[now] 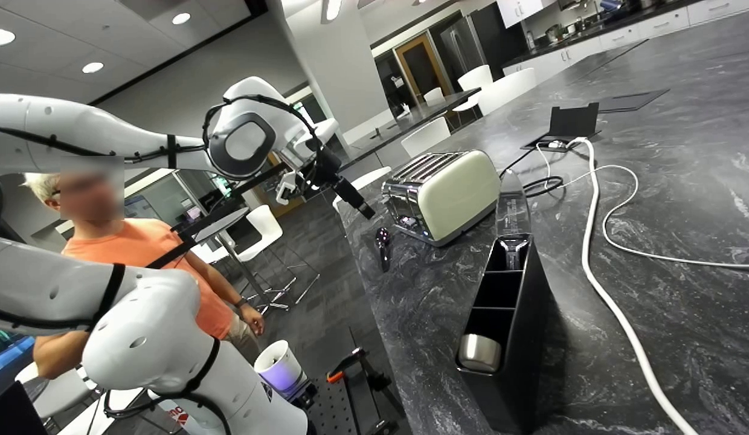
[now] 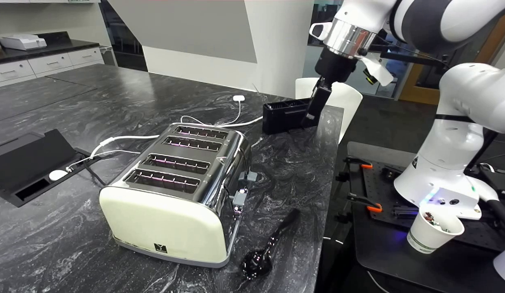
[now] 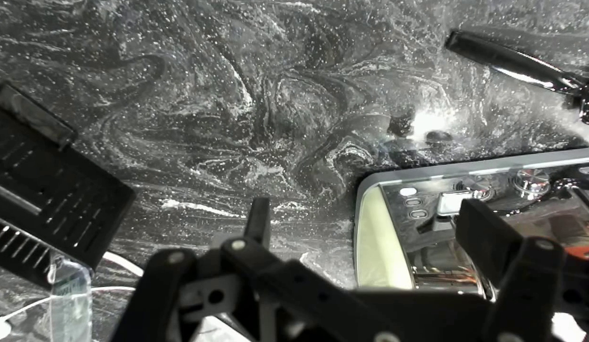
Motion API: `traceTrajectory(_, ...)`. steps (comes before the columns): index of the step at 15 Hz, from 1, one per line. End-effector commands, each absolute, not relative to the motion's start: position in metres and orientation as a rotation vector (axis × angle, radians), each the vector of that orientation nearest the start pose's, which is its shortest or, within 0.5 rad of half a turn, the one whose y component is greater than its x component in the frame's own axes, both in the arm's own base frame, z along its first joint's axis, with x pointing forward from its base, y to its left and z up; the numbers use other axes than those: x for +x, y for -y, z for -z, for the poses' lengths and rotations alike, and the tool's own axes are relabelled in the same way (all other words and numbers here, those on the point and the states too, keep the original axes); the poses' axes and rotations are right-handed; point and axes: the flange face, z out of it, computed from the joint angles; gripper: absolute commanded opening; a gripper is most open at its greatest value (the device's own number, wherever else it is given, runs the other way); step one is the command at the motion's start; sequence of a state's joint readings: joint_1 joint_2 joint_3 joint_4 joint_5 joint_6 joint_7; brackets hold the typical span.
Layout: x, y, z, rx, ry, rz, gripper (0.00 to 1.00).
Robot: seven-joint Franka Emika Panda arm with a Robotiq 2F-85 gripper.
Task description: Pull the toaster lever up
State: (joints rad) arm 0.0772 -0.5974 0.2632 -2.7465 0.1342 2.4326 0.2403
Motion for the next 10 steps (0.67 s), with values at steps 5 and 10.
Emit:
traceTrajectory(5,0.368,-0.16,-0.391,-3.069,-0.033,0.511,0.66)
traceTrajectory(10,0.381,-0.182,-0.36,-3.063,0.022,0.584,0.27)
